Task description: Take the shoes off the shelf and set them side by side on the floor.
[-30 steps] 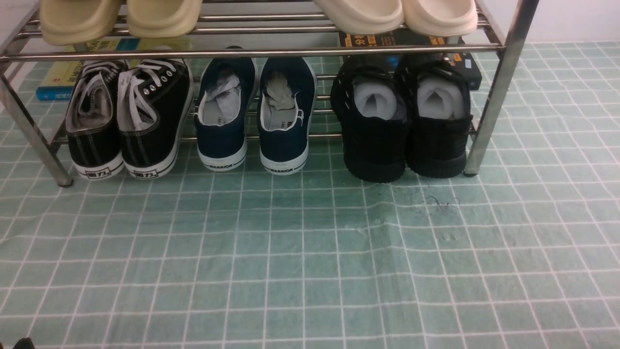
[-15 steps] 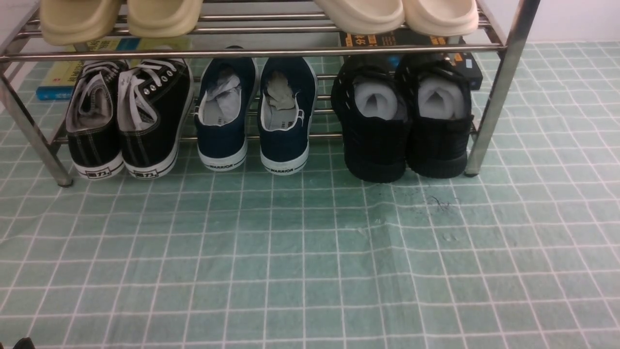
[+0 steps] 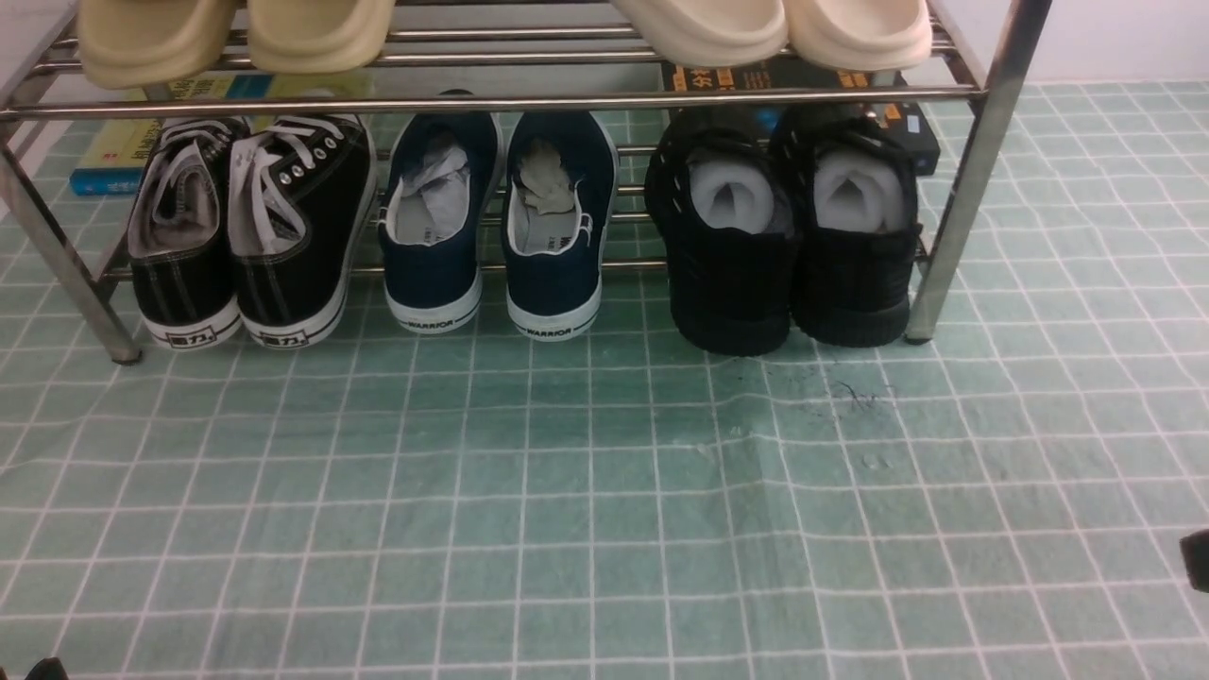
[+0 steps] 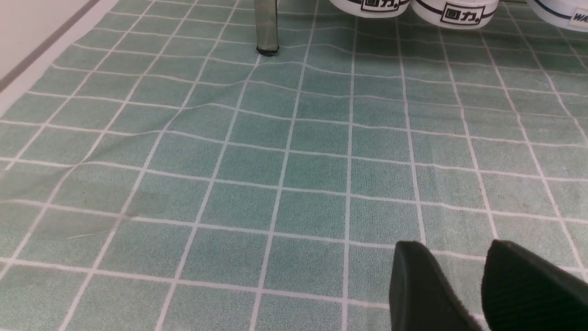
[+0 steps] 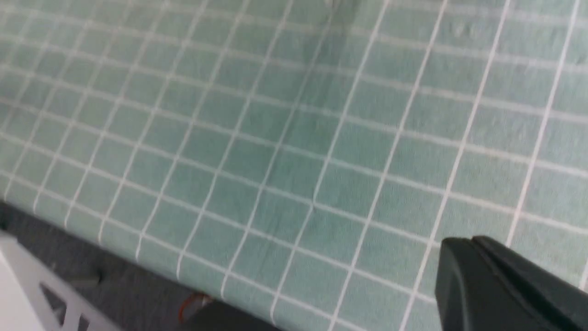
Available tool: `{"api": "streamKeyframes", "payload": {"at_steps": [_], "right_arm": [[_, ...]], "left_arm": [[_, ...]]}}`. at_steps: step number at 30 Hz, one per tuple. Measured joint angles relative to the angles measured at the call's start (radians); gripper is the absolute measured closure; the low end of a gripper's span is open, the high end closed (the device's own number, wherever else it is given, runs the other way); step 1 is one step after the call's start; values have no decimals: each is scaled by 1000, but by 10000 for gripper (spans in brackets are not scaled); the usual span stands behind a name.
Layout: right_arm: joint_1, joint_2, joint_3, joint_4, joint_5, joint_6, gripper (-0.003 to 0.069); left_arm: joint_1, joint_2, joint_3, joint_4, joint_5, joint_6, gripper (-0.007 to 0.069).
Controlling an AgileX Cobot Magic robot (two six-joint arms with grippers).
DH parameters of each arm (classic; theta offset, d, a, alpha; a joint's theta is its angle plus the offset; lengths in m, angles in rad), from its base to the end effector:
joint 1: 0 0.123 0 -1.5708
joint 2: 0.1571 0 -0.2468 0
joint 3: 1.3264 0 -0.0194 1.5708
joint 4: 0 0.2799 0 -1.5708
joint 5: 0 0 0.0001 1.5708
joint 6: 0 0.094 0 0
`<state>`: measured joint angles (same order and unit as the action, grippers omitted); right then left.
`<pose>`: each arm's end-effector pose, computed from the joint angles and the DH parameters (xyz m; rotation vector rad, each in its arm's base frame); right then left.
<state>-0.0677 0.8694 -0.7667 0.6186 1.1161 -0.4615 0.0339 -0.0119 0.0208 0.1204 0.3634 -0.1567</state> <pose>0.1954 0.0359 0.2798 -0.3016 2.4845 0.6213 0.1233 0.0082 0.1737 -0.1019 1.8504 0.0325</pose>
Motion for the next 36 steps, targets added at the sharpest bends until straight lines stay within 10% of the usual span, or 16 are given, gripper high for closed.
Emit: {"api": "streamKeyframes", "payload": {"at_steps": [10,25,36], "right_arm": [[269,531,-435,130,57,-46,659],[650,1147,-1385,-544,127,405,640],[656,1309,-1495,-722,132,535,346]], "left_arm": [[0,0,0,0,0,0,383],[0,0,0,0,0,0,383],[0,0,0,0,0,0,383]]}}
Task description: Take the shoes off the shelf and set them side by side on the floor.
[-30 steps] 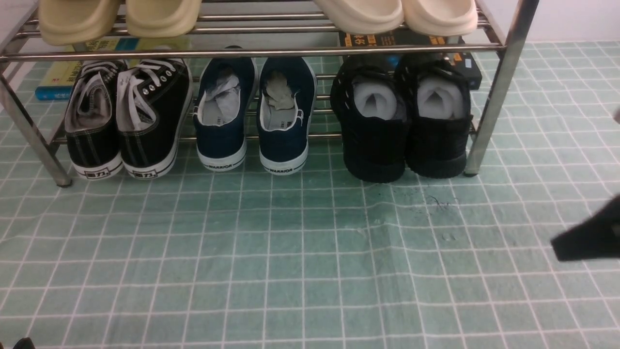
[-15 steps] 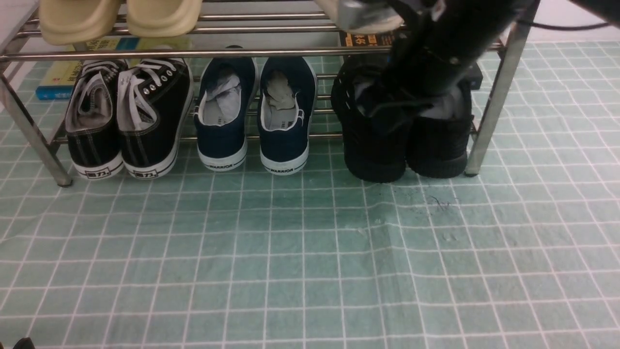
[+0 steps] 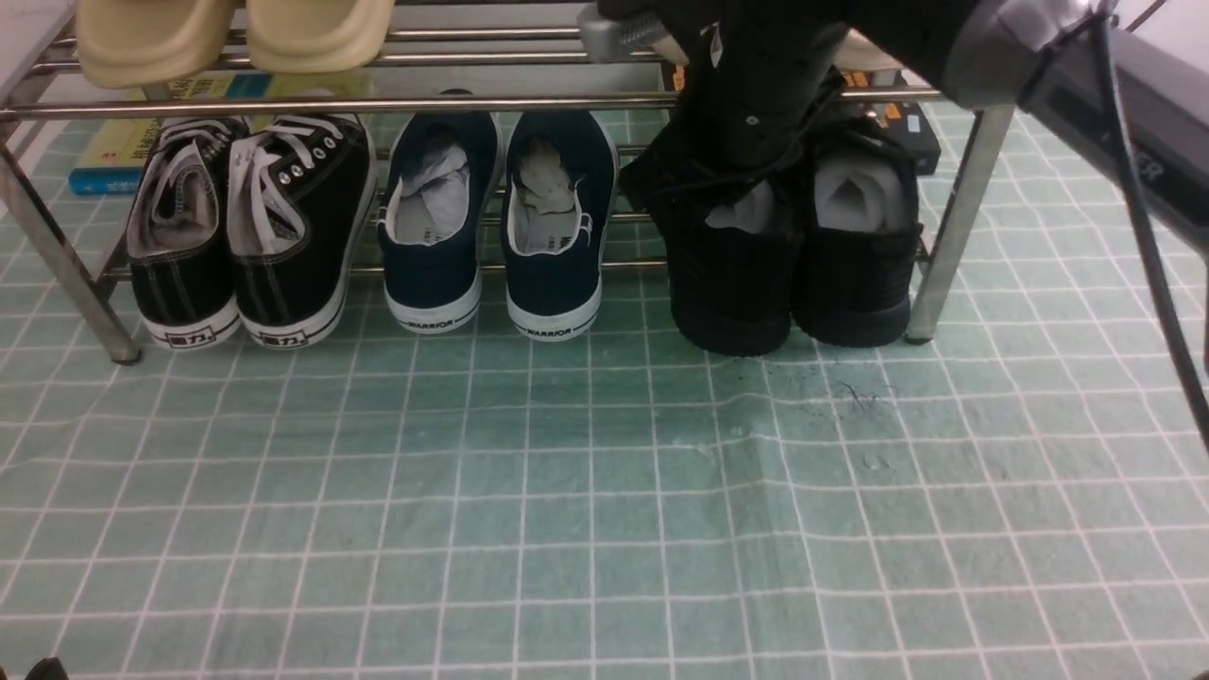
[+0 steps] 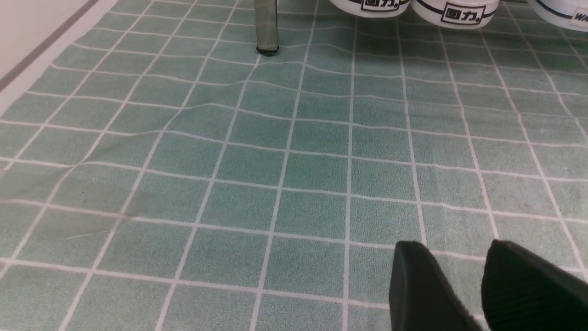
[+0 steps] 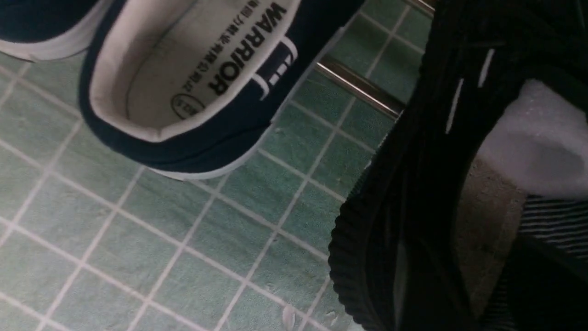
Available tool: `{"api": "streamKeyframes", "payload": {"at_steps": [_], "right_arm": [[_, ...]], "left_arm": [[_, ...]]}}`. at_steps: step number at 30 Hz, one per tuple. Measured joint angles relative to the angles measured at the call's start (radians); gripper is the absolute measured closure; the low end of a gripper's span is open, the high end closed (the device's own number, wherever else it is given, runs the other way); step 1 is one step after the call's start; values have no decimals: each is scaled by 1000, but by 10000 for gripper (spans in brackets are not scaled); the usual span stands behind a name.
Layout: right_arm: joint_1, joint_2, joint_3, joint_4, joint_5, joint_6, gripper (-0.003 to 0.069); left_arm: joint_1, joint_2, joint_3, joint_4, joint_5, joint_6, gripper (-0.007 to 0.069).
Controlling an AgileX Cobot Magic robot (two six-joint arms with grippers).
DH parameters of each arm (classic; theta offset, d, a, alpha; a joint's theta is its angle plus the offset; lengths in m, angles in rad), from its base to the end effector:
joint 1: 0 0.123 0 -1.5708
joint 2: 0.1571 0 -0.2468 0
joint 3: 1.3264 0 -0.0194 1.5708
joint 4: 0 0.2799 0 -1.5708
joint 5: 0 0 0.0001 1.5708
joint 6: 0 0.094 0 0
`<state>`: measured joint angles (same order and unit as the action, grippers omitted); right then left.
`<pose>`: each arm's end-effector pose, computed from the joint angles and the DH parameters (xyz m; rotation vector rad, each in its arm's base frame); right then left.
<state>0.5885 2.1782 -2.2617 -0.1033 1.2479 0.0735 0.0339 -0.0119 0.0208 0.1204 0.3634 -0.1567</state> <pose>0.4108 0.2631 0.2855 -0.6827 2.5503 0.0835 0.1233 0.0082 0.1737 -0.1019 1.8504 0.0325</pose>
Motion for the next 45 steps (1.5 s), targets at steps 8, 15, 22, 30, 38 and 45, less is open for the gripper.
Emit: {"api": "streamKeyframes", "payload": {"at_steps": [8,15,22,30,38,45], "right_arm": [[0,77,0,-55,-1,4,277],[0,101,-3,-49,-1,-2,454],[0,66,-40,33,4,-30,658],[26,-86,-18,153,17,-23,653],[86,-289,266,142,18,-33,652],[128,-524,588,125,17,2,650]], "left_arm": [[0,0,0,0,0,0,383],[0,0,0,0,0,0,383],[0,0,0,1,0,0,383],[0,0,0,1,0,0,382],[0,0,0,1,0,0,382],[0,0,0,1,0,0,382]]}}
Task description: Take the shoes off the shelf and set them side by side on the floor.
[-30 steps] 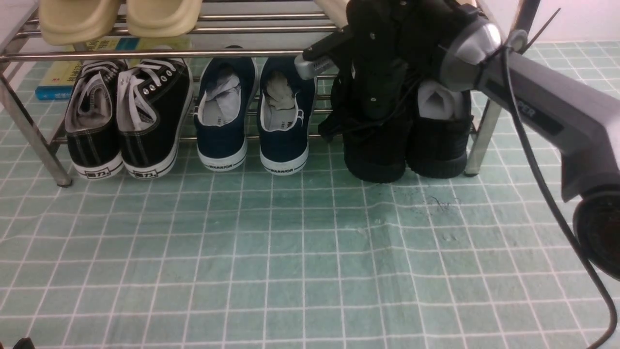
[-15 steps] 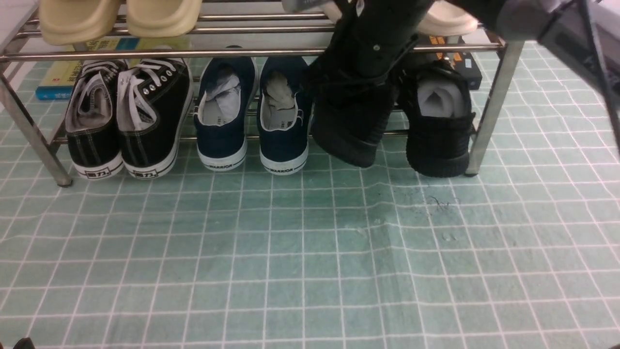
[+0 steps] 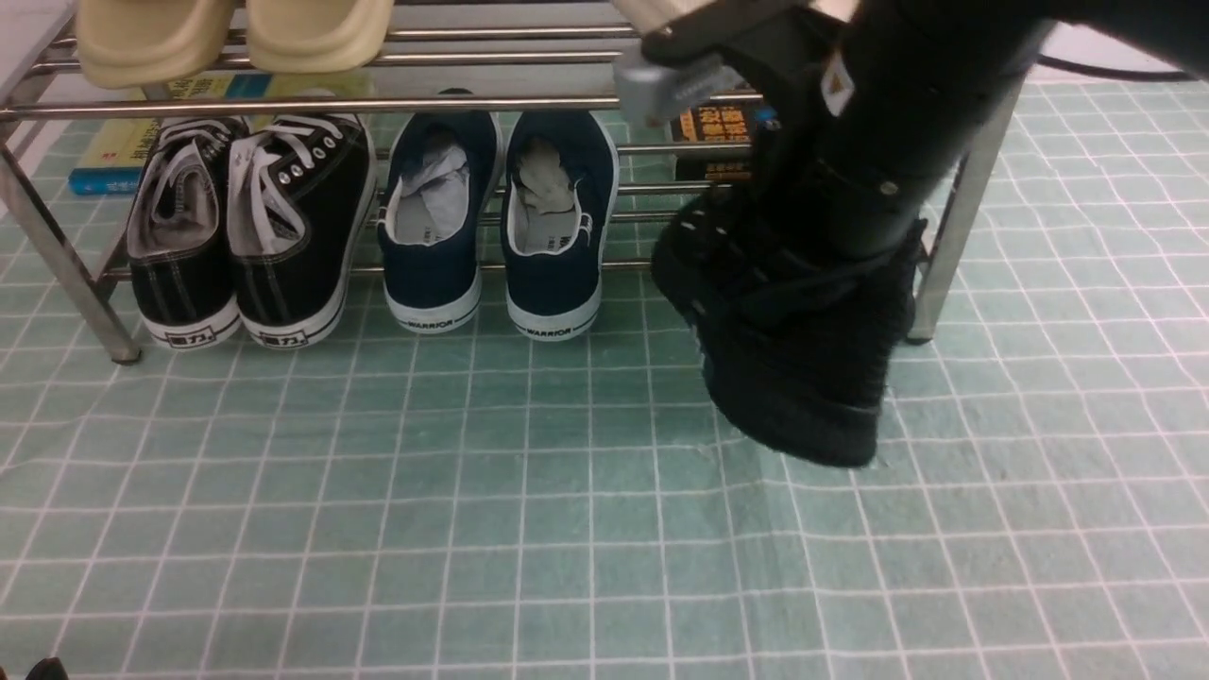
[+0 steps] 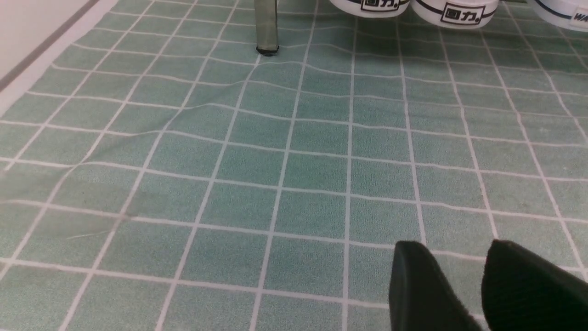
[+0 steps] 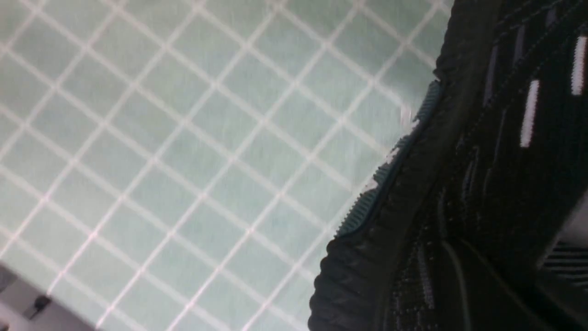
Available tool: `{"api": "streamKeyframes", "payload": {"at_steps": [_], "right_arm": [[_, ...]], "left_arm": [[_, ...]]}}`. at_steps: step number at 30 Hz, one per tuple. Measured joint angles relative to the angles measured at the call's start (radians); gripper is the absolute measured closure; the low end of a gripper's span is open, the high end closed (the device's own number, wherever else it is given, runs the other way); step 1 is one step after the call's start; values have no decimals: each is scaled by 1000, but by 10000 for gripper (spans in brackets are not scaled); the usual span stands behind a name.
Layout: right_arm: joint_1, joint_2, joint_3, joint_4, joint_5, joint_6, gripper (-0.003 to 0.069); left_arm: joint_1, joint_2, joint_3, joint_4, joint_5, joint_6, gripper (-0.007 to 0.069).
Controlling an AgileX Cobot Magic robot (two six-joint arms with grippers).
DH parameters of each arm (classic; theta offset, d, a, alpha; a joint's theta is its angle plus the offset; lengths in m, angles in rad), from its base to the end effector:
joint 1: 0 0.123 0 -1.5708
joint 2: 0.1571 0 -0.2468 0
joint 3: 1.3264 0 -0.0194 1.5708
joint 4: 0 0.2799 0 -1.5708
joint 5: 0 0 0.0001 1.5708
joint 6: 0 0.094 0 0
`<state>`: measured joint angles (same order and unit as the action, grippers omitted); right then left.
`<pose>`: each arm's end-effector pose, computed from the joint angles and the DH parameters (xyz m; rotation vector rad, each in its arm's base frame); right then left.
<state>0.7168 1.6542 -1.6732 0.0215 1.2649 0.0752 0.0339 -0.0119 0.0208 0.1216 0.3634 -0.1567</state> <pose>0.2797 0.2462 0.3255 -0.8671 2.6190 0.2503 0.1233 0.0082 0.1737 -0.1012 1.8504 0.0336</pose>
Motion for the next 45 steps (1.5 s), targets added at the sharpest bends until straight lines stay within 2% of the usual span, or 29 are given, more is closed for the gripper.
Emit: {"api": "streamKeyframes", "payload": {"at_steps": [10,16,29,34,38,39,41,43,45], "right_arm": [[43,-88,283,-6,-30,66,649],[43,-46,296,-70,-174,66,649],[43,110,296,-58,-276,99,628],[43,144,296,-21,-305,138,547],[43,150,287,26,-313,144,392],[43,150,287,27,-311,144,392],[43,150,249,25,-266,128,333],[43,151,204,-7,-205,104,314],[43,151,151,-48,-150,95,327]], "left_arm": [[0,0,0,0,0,0,382],[0,0,0,0,0,0,383],[0,0,0,0,0,0,383],[0,0,0,0,0,0,383],[0,0,0,0,0,0,383],[0,0,0,0,0,0,383],[0,0,0,0,0,0,383],[0,0,0,1,0,0,383],[0,0,0,1,0,0,383]]}}
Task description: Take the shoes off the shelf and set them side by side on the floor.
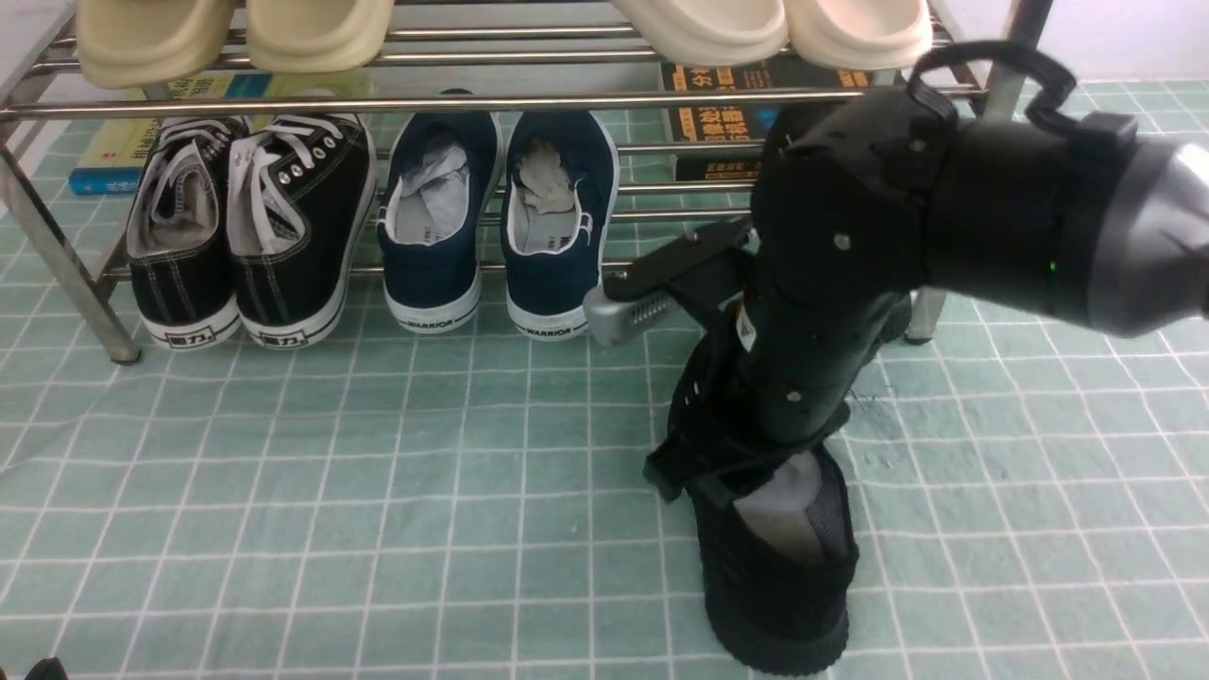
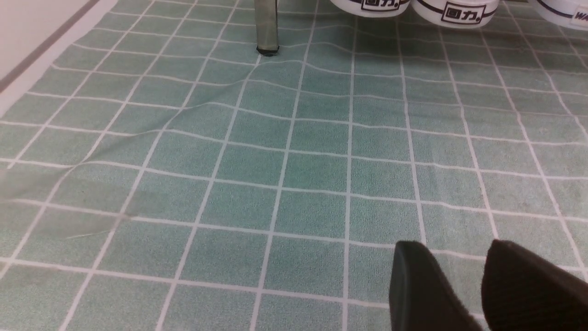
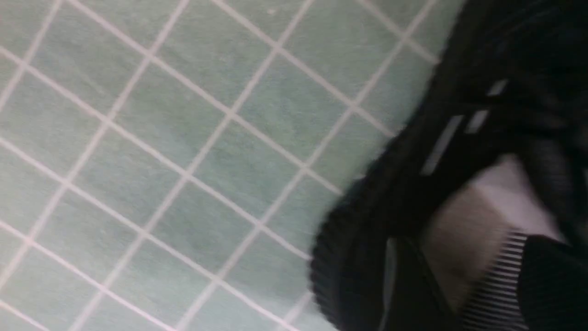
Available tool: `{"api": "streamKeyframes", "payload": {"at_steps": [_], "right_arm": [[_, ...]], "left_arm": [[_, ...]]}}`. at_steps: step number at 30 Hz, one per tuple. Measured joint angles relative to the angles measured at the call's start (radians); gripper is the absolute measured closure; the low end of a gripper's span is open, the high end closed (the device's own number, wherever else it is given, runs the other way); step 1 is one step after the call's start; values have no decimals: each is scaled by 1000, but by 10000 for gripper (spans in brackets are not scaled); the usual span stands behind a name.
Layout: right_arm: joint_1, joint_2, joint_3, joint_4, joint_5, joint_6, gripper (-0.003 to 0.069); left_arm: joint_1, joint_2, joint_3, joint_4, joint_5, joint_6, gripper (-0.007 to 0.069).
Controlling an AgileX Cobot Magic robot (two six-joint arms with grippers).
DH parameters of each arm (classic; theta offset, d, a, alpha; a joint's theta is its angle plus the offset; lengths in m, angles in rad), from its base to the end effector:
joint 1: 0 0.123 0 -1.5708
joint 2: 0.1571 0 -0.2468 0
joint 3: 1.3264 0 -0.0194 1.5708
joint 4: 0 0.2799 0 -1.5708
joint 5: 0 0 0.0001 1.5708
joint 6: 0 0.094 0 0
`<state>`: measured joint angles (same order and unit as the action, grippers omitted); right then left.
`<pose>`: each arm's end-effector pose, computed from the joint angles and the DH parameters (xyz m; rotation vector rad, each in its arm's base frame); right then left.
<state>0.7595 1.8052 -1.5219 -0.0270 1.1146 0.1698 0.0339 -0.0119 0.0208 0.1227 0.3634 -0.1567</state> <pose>0.2892 0.2714 0.2248 -0.8532 2.7658 0.1363 0.1233 0.0083 0.1737 -0.1005 1.8504 0.0347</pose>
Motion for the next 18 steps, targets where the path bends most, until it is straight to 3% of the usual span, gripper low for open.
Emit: {"api": "streamKeyframes", "payload": {"at_steps": [4,5,10,16,18], "right_arm": [[-19,0,-95,-71,69,3,429],[-35,0,-120,-91,71,9,492],[-114,0,-158,-123,-14,34,665],[-192,0,-158,-130,-146,69,638],[-218,1,-158,-132,-194,76,569]], "left_arm": [[0,0,0,2,0,0,383],[0,0,0,2,0,0,383],[0,0,0,2,0,0,383],[0,0,0,2,0,0,383],[0,0,0,2,0,0,383]]}}
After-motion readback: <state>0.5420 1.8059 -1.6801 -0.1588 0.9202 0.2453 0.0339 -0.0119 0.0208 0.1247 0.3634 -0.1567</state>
